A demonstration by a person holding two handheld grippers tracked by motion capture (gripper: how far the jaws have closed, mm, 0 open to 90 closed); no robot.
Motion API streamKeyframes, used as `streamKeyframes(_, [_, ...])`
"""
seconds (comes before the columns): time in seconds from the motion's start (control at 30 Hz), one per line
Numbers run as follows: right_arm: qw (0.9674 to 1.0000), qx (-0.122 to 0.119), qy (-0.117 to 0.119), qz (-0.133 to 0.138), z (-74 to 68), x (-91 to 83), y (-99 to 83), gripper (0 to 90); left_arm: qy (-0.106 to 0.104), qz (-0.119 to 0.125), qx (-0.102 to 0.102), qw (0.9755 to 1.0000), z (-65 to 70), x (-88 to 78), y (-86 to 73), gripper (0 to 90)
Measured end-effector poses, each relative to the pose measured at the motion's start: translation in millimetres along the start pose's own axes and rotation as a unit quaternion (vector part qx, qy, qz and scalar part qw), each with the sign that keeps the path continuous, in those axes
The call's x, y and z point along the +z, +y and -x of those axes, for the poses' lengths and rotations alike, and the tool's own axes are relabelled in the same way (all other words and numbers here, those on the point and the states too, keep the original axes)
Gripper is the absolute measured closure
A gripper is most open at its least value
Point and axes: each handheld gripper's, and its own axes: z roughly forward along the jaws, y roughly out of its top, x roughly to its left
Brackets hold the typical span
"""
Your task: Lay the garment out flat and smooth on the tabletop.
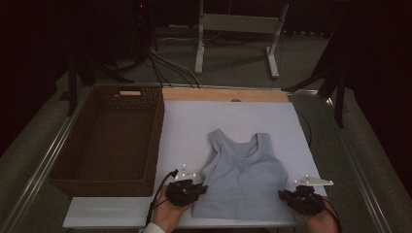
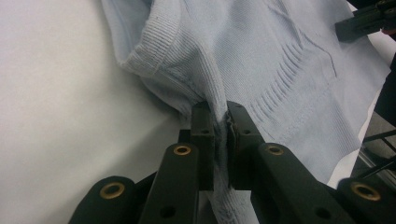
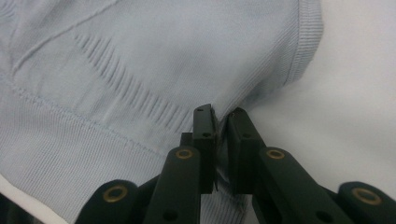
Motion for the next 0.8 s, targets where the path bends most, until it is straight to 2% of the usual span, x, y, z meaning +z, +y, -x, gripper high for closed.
streamKeyframes(0.4, [0.9998,-0.015,0.009,0.006,-10.8,-1.4,0.7,84.0,0.009,0.002,0.004,1.0000,2.5,-12.4,-6.0,84.0])
streamKeyframes(0.8, [0.9995,-0.025,0.020,0.006,-18.1,-5.0,-1.5,84.1,0.006,0.004,-0.003,1.0000,7.7,-22.9,-13.3,83.8])
